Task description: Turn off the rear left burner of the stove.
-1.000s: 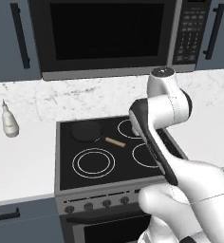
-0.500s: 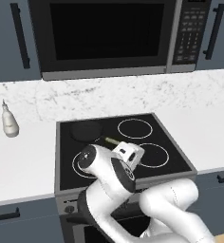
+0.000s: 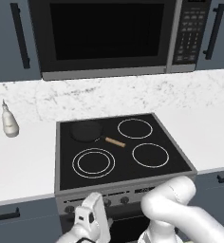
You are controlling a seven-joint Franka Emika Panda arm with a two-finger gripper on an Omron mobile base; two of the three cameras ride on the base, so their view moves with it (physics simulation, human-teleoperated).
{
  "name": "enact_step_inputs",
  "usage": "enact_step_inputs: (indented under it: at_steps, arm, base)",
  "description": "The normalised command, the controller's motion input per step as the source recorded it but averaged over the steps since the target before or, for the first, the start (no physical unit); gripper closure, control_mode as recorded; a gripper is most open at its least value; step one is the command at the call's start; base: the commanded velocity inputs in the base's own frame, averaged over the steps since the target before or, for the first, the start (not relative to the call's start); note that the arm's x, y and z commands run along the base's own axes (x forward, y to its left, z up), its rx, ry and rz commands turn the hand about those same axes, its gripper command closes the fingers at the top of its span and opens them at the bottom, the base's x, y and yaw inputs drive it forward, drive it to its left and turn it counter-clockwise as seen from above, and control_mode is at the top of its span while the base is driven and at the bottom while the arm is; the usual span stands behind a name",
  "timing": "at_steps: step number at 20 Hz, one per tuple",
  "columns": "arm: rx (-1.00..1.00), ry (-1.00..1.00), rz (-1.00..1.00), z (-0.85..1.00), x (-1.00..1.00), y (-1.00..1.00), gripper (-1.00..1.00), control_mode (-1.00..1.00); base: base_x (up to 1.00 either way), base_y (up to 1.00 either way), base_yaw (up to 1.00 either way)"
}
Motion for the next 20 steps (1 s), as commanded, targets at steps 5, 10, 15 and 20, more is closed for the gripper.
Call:
enact_step_inputs:
  at_steps: [5,10,15,20]
  arm:
    - [-0.35,0.00,0.20,-0.78,0.15,0.80,-1.00,-1.00]
    - [-0.07,0.00,0.11,-0.48,0.49,0.59,-1.00,-1.00]
    - [0.00,0.00,0.06,-0.44,0.55,0.34,-1.00,-1.00]
    - [0.11,-0.03,0.03,-0.42,0.32,0.05,-1.00,-1.00]
  base:
    - [0.00,0.00,0.00]
    - [0.00,0.00,0.00]
    - [0.00,0.00,0.00]
    - [0.00,0.00,0.00]
